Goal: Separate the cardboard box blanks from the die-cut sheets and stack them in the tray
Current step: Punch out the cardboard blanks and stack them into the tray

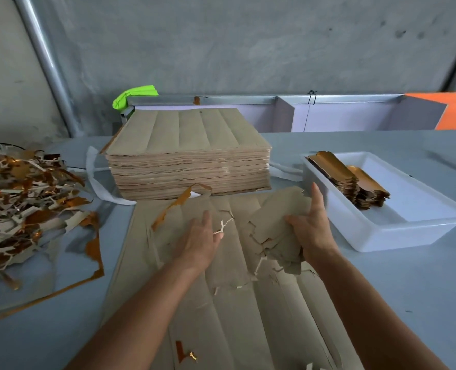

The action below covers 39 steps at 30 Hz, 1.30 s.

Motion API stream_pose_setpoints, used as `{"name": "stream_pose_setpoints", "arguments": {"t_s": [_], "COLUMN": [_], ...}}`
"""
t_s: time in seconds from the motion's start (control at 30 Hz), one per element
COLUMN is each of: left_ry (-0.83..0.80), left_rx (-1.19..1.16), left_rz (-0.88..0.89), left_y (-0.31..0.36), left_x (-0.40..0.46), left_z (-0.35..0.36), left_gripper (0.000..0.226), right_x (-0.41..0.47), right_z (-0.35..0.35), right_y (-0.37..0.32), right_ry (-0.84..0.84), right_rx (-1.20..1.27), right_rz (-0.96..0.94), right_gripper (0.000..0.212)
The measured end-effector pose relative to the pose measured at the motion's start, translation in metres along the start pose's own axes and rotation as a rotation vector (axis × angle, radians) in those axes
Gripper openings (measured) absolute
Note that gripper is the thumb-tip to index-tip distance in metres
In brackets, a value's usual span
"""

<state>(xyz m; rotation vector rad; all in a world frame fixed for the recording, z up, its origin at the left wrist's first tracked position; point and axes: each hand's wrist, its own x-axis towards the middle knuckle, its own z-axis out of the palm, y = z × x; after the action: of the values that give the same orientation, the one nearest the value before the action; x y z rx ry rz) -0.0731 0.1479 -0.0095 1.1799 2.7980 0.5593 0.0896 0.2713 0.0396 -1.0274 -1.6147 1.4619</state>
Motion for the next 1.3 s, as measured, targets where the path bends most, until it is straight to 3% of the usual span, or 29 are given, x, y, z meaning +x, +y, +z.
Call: {"name": "stream_pose_setpoints", "arguments": {"t_s": [0.07,0.2,0.27,0.4,0.47,0.53,0.63,0.83,1.0,1.13,1.17,1.27,1.3], "left_ry": [0.032,0.083,0.095,0.147,0.155,0.133,0.137,0.047,0.039,0.016,0.057,0.386,0.491], "left_rx": [0.088,0.226,0.275,0.207,0.177,0.216,0.31,0.445,0.569,0.581,0.561,0.458,0.43], "left_rz": [-0.087,-0.079,-0.065,-0.003,0.009,0.015,0.04,0.07,0.167,0.194,0.193,0.293,0.353], "left_y": [0.002,0.0,-0.006,-0.015,-0.012,-0.008,-0.006,-0.001,0.006,0.008,0.008,0.007,0.004], "left_x": [0.006,0.012,0.014,0.013,0.011,0.011,0.015,0.021,0.023,0.022,0.02,0.007,0.003], "left_z": [0.003,0.011,0.011,0.008,0.008,0.01,0.012,0.01,0.008,0.004,0.0,-0.018,-0.02], "left_gripper": [0.036,0.025,0.02,0.018,0.032,0.041,0.038,0.049,0.03,0.03,0.028,0.012,0.017], "right_x": [0.003,0.012,0.016,0.016,0.014,0.015,0.013,0.012,0.009,0.008,0.008,0.012,0.015], "right_z": [-0.004,-0.023,-0.029,-0.021,-0.013,-0.007,0.0,0.014,0.025,0.027,0.027,0.02,0.016], "right_y": [-0.001,-0.013,-0.018,-0.027,-0.03,-0.035,-0.037,-0.016,0.001,0.004,0.003,-0.007,-0.014], "right_ry": [0.089,0.458,0.513,0.435,0.408,0.4,0.348,0.244,0.192,0.159,0.152,0.166,0.185], "right_rx": [0.04,0.167,0.177,0.041,0.043,0.05,0.045,-0.015,-0.063,-0.085,-0.098,-0.159,-0.191], "right_rz": [-0.032,-0.109,-0.132,-0.214,-0.235,-0.253,-0.253,-0.134,-0.092,-0.085,-0.092,-0.146,-0.188], "right_gripper": [0.082,0.052,0.045,0.039,0.039,0.038,0.037,0.034,0.031,0.028,0.027,0.027,0.026]}}
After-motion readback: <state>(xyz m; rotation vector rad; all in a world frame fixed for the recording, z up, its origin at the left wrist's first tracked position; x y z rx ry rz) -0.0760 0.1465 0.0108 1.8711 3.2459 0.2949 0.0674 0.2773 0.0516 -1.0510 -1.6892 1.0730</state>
